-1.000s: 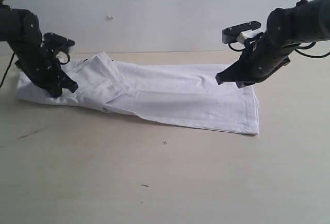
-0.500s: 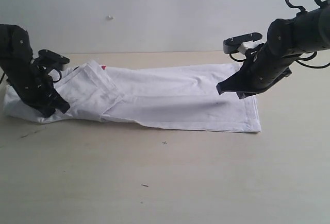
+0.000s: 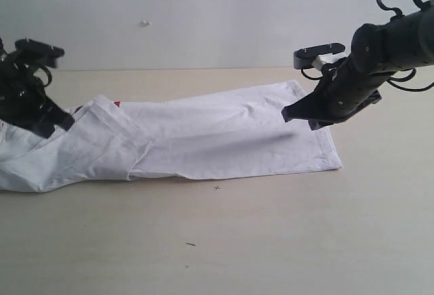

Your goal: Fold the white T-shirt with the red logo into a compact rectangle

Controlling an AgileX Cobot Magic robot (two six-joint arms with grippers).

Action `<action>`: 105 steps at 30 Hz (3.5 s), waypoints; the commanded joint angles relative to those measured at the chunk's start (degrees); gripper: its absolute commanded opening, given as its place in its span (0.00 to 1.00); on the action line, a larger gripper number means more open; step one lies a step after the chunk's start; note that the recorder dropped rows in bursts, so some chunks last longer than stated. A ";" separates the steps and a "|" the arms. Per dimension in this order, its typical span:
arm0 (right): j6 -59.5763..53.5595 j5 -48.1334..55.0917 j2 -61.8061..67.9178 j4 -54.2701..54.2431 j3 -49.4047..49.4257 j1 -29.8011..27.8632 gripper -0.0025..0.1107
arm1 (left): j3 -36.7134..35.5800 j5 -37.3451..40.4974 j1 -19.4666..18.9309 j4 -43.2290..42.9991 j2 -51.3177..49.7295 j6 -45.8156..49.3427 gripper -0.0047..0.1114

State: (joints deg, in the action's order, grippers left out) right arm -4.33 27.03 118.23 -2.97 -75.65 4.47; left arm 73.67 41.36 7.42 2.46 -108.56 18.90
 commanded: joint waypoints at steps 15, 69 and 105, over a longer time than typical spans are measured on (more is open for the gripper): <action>7.31 5.12 2.33 9.85 5.06 0.18 0.02 | -2.40 -11.19 -2.79 7.58 -3.27 -1.61 0.04; 8.55 2.49 7.24 9.41 -7.25 0.18 0.02 | 1.17 -13.88 -20.61 28.40 -12.31 3.75 0.54; -2.87 8.25 0.85 -10.20 -11.48 0.18 0.23 | 6.94 2.45 -17.84 45.81 -6.35 16.66 0.04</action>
State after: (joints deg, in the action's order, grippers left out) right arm -4.14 32.76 120.38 -8.67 -85.27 4.81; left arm 78.49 40.88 -12.28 45.81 -118.16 35.30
